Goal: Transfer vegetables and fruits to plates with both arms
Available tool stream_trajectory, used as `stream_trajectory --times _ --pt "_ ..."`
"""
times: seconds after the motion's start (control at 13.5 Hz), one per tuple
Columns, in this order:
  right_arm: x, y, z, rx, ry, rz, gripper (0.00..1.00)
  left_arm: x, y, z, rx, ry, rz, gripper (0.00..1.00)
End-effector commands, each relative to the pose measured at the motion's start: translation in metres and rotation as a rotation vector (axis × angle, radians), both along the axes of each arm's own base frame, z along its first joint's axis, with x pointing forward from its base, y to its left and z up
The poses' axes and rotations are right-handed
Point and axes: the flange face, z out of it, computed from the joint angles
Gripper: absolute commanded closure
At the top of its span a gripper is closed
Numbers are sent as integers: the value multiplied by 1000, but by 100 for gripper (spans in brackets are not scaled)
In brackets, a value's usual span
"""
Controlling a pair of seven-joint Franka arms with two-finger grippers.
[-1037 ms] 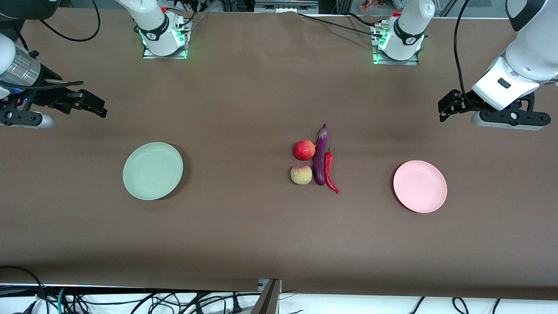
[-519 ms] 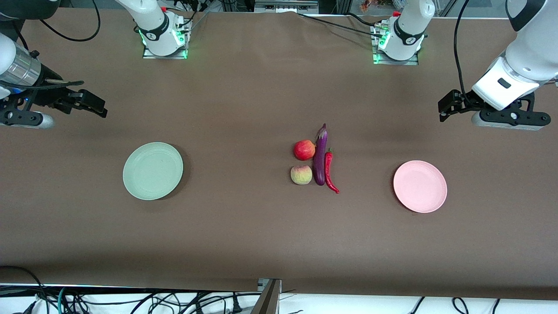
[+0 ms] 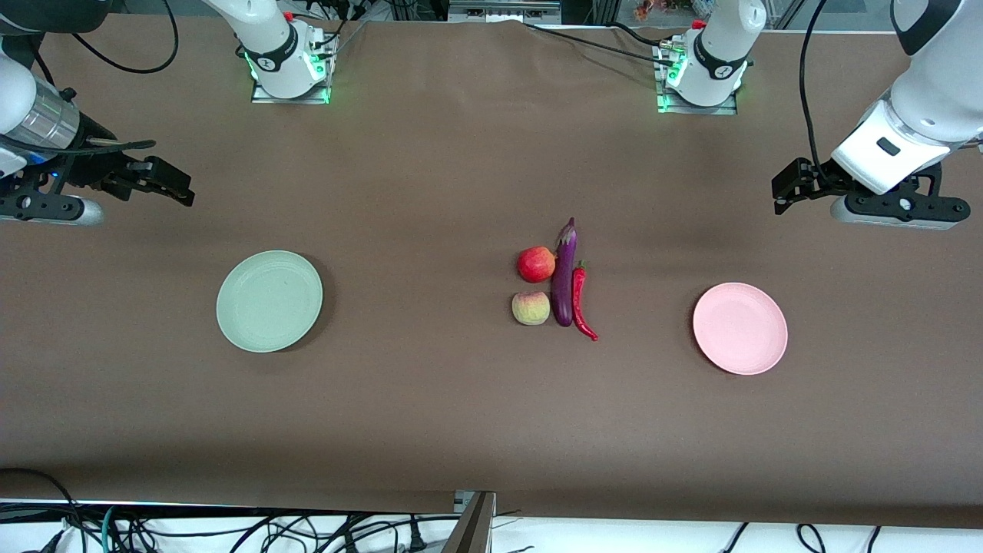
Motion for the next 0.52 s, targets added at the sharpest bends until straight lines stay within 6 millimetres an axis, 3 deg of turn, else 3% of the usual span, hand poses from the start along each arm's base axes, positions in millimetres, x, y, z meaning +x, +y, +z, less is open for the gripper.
stream_trajectory --times 0.0,0.15,0.44 --pt "-2 4 5 4 2 -7 0 0 0 6 11 1 -18 0" --pt "-2 3 5 4 2 -9 0 2 0 1 11 11 -18 0" --pt "-2 4 4 5 4 -7 0 14 -14 -62 20 180 -38 0"
